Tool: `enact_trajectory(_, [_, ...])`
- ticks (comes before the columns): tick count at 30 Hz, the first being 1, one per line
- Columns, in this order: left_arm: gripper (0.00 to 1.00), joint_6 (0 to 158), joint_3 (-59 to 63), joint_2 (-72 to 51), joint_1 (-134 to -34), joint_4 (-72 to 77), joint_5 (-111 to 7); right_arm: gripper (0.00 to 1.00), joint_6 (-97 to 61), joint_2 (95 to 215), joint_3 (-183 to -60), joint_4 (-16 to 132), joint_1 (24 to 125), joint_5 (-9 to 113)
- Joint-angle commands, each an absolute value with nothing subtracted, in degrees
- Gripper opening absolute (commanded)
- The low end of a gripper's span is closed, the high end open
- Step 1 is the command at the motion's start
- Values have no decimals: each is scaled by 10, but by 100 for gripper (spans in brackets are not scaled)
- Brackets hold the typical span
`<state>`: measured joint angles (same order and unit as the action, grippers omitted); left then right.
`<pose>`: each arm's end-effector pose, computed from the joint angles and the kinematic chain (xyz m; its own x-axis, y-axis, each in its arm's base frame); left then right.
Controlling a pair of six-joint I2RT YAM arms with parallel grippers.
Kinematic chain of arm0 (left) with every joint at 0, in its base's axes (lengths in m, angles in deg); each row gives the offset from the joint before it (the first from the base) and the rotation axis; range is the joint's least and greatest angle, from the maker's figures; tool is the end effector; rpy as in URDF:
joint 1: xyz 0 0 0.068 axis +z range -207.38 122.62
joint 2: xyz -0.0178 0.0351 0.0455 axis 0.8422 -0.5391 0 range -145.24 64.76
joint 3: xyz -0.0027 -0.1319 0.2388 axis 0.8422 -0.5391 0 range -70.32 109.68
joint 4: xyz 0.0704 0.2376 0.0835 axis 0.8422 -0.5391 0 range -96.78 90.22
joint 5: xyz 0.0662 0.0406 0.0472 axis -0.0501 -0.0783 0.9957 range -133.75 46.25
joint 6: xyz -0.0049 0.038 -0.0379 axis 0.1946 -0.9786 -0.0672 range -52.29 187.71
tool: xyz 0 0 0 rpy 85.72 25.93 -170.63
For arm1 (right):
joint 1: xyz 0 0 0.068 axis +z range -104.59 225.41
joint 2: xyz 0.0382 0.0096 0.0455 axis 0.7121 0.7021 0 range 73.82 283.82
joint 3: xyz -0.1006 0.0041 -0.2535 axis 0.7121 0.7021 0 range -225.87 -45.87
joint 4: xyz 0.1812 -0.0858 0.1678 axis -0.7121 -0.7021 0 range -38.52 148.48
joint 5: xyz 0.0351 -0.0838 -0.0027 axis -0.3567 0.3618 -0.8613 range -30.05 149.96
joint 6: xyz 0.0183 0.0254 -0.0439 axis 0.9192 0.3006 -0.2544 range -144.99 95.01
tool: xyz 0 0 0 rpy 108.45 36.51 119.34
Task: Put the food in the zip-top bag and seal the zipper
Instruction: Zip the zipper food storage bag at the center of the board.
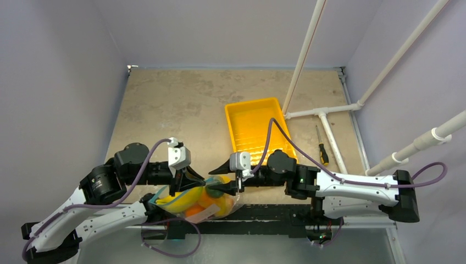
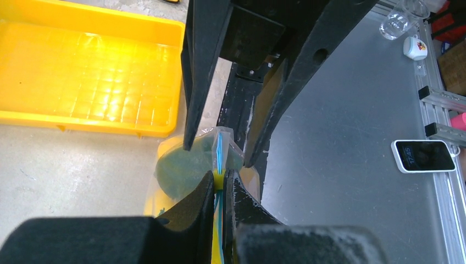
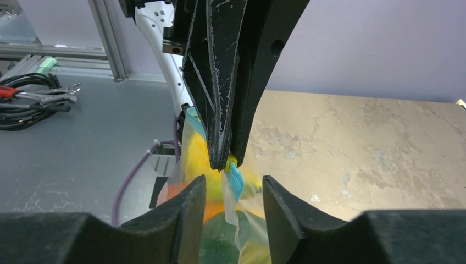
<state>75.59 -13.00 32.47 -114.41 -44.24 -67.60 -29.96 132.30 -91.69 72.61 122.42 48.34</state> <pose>0.0390 -0.0866 0.3772 -0.3132 0.2521 -0.9156 0.9408 0.2143 -0.2628 0.0474 0.2385 0.3461 0.0924 0.0227 -0.9955 -0.9954 0.0261 -0.0918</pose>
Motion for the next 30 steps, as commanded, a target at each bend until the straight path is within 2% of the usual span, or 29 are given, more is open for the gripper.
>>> enact_trajectory(1, [0,745,-122,322,-1144,-419,-694,42,-302,1328,-949,742,1223,469])
enact_trajectory(6, [0,743,-123,320,-1145,-418,-697,25,-305,1329,-953,742,1223,462])
enact_trajectory(12, [0,742,-122,320,-1144,-418,-697,22,-305,1324,-948,750,1223,461])
enact_trajectory(18, [0,743,-122,322,-1145,-420,-695,0,-307,1328,-947,748,1223,454])
enact_trajectory(23, [0,746,-122,324,-1144,-419,-691,0,-310,1327,-943,750,1223,459])
enact_trajectory(30, [0,756,-113,330,-1144,-455,-665,0,-280,1263,-924,724,1223,643])
